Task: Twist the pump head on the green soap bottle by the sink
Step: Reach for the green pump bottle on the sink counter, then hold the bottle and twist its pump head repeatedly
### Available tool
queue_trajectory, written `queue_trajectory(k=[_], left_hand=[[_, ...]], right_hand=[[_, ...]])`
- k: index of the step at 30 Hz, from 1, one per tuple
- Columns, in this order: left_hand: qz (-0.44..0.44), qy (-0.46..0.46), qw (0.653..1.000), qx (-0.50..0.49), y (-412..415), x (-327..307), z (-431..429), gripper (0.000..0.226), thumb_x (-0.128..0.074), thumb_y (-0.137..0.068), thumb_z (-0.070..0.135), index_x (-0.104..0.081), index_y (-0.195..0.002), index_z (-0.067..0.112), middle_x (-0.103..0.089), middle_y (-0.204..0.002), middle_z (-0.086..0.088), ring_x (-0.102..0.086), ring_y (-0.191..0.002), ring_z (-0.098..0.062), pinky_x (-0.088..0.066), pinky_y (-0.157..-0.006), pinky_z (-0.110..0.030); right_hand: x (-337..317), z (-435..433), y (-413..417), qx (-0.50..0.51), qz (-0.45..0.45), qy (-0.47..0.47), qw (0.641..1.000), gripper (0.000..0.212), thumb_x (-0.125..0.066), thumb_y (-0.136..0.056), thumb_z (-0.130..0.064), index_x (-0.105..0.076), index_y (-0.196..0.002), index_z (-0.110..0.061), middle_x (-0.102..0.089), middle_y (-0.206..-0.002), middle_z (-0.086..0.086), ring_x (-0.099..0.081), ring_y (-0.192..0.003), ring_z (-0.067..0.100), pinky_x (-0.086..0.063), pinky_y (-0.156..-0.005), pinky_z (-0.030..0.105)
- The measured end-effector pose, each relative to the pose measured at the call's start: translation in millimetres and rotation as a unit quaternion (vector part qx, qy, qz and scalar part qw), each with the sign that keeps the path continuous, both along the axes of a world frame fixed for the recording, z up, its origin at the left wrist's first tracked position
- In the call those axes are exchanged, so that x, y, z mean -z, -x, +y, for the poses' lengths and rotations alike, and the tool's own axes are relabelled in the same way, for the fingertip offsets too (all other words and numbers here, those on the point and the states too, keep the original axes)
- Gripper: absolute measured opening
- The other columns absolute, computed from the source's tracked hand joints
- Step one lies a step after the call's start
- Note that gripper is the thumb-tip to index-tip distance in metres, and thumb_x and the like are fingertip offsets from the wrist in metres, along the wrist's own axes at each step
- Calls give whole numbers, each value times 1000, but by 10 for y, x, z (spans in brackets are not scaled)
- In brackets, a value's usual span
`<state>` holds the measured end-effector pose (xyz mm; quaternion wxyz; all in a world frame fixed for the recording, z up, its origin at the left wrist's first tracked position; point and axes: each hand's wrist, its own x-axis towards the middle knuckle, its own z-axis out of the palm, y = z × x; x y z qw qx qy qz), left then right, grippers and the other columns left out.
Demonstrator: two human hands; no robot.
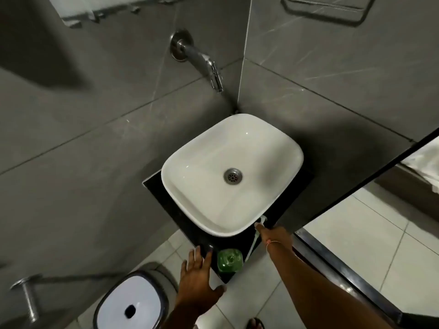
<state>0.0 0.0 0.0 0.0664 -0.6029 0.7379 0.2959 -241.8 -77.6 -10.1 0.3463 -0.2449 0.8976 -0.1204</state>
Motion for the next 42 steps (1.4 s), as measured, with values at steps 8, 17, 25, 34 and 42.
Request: queue_trajectory(k=[8, 17, 25, 34, 42], left_hand=[[101, 37, 993, -39, 80, 41, -55, 84, -56, -69, 73, -29, -141, 40, -9, -159, -4, 0, -145, -22, -7, -116, -48], [164, 77, 981, -66, 93, 103, -123, 71, -60, -66, 72, -51, -128, 37, -28, -154, -5, -7, -145, -21, -20, -113, -48], [145, 87, 984, -51, 55, 164, -176, 71, -66, -65, 66, -52, -128, 37, -25, -156, -3, -4, -145, -22, -22, -113, -49], [148, 92, 983, -50, 47, 201, -156, 72, -68, -67, 63, -49, -131, 38, -23, -157, -2, -2, -145, -22, -20, -114, -49], [145, 88, 984, -50, 61, 186, -163, 68, -70, -68, 61, -50, -129, 38, -21, -157, 1, 0, -145, -21, -17, -116, -47]], right_hand=[[-300, 20, -113, 120, -71, 29, 990, 66, -70, -78, -49, -59, -117, 4, -60, -126, 22, -55, -116, 39, -43, -94, 41], [-1046, 892, -523, 93, -57, 441, 891, 31, -71, -73, -53, -70, -91, -29, -68, -101, -3, -63, -99, 18, -51, -88, 38], [-1005, 985, -840, -55, 17, 480, 876, 32, -75, -70, -51, -67, -96, -34, -57, -102, -23, -52, -102, 7, -37, -87, 8], [-1125, 933, -884, -60, 33, 511, 857, 32, -72, -71, -52, -64, -98, -38, -54, -104, -26, -52, -102, 7, -42, -84, 15], [-684, 1024, -981, -107, -5, 479, 871, 44, -62, -75, -60, -70, -101, -26, -59, -103, -14, -48, -106, 1, -34, -90, 6]])
